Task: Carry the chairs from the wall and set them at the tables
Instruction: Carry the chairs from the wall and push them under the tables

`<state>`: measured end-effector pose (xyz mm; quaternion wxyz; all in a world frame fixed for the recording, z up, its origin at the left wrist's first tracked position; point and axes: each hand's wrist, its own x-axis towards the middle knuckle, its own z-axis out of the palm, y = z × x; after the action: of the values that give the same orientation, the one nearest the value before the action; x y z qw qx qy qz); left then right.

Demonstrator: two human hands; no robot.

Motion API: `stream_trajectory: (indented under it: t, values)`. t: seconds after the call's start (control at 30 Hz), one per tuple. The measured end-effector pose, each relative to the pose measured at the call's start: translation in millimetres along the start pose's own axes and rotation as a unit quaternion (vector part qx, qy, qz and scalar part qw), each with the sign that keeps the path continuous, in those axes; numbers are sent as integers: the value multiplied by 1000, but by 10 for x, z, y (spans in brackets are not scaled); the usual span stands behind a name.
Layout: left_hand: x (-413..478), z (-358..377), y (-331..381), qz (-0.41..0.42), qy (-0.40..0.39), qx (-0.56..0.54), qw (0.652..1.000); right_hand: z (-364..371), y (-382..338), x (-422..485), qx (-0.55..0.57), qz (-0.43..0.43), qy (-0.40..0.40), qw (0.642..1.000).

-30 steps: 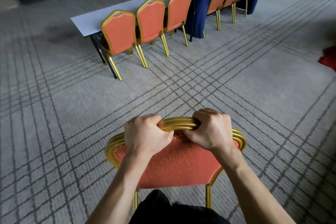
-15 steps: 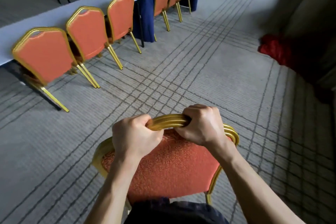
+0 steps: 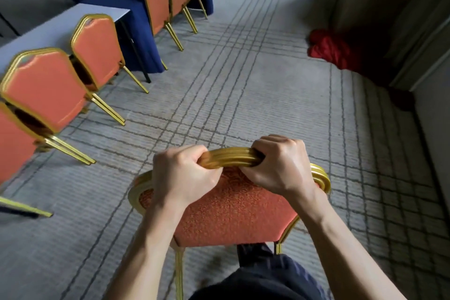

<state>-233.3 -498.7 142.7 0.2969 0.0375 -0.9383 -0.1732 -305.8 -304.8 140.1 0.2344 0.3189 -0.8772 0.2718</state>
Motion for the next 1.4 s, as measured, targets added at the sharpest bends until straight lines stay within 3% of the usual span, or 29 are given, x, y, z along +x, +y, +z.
stream_trajectory:
  t: [0.53, 0.87, 1.4]
  values:
    - [2680, 1626, -6, -16, -5, -3, 1000, 599, 2102, 2269, -5, 8, -3, 1000]
    - [4285, 2871, -665, -12, -39, -58, 997, 1486, 3200, 3661, -38, 44, -39, 998]
    - [7216, 4380, -1118, 109, -62, -120, 985, 2224, 4883, 5932, -70, 97, 22, 993]
